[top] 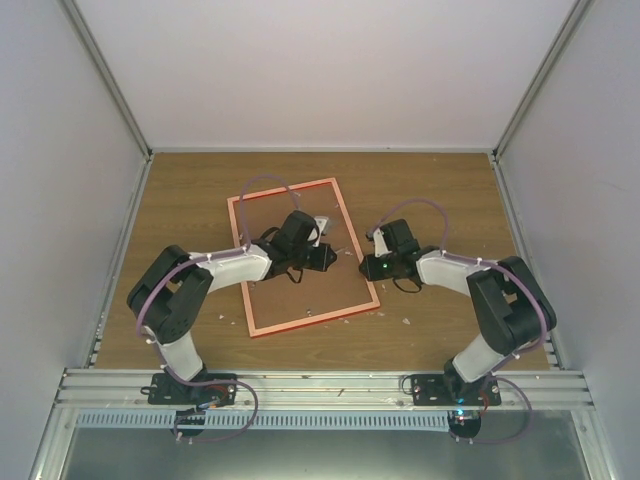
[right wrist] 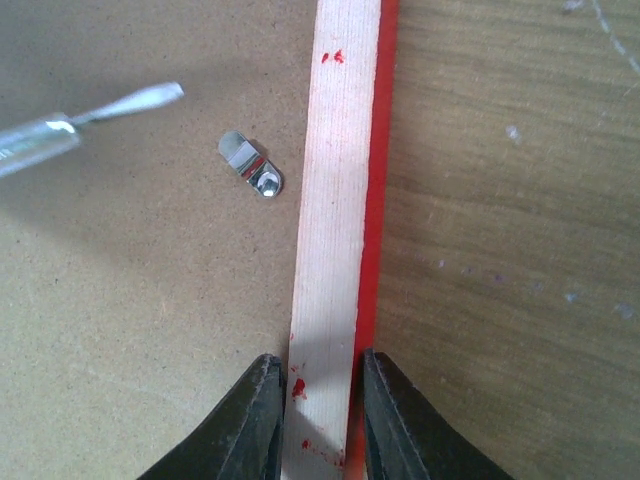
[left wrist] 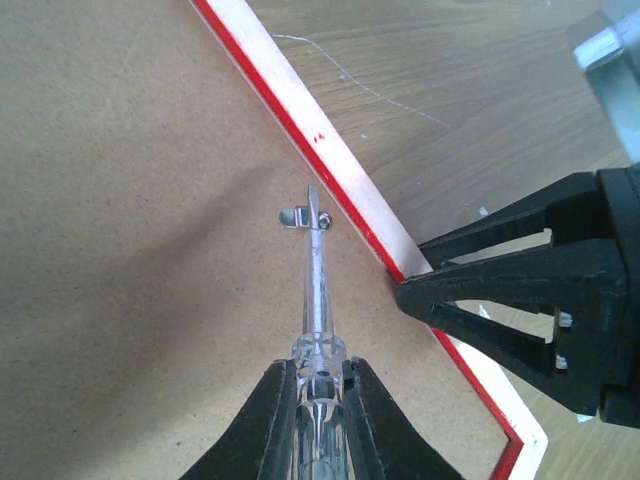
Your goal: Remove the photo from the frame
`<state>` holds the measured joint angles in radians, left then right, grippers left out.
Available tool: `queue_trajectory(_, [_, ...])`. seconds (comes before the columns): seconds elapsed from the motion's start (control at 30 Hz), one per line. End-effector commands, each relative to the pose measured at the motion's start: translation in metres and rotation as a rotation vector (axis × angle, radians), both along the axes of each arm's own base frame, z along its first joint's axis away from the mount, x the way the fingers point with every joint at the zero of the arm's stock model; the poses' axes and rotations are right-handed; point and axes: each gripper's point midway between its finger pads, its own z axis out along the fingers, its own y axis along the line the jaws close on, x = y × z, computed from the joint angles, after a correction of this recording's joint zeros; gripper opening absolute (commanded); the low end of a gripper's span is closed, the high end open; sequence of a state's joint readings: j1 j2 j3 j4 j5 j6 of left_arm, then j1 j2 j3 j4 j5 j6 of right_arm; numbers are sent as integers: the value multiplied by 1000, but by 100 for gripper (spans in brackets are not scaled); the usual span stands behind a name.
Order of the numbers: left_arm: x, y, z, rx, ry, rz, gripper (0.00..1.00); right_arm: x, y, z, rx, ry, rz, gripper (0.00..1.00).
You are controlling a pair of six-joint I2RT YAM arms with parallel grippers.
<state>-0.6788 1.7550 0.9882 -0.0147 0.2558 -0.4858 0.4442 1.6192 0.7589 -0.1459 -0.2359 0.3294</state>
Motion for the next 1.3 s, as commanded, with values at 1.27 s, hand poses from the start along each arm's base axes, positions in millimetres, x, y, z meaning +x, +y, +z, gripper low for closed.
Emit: queue_trajectory(1.27, [85, 9, 19, -10, -117, 23, 0, 90, 16, 18, 16, -115, -42, 36])
